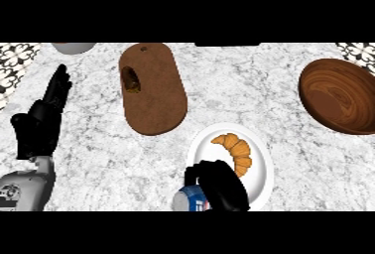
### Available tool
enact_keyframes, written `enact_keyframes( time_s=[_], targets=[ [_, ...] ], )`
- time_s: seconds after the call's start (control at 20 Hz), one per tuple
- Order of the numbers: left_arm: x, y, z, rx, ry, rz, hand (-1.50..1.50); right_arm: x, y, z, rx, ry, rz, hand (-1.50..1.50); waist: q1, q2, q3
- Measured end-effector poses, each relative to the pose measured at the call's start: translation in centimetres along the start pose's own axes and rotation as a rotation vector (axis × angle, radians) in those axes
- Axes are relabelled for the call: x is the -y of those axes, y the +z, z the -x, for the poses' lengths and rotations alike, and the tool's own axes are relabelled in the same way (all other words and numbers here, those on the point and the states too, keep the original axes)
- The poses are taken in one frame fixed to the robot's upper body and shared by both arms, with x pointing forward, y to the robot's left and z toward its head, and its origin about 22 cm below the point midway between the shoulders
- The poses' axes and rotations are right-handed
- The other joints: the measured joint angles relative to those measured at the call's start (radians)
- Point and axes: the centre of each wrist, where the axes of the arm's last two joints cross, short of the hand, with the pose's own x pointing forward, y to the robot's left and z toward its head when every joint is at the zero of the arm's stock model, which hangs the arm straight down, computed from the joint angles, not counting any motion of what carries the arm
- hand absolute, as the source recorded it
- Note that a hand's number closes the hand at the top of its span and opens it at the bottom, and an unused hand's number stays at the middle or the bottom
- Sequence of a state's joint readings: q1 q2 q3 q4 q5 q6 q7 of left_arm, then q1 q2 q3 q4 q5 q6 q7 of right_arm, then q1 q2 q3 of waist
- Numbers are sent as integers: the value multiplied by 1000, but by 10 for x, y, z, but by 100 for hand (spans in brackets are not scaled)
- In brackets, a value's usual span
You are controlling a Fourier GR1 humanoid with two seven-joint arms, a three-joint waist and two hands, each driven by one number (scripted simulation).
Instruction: Pick the can from the plate and place it in the bowl
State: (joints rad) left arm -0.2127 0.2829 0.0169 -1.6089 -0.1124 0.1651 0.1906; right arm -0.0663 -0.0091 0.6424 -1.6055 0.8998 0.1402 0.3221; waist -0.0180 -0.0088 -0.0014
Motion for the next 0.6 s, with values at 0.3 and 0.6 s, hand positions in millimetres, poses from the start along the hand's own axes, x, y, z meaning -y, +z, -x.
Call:
enact_keyframes(
  time_s=[0.3,0.6],
  targets=[
    [-3,1,4,-10,-2,-2,0,36,44,-31,13,-145,272,150,-5,1,1],
    [5,5,-1,-5,1,2,0,82,79,-27,-99,-148,497,150,4,4,1]
  ],
)
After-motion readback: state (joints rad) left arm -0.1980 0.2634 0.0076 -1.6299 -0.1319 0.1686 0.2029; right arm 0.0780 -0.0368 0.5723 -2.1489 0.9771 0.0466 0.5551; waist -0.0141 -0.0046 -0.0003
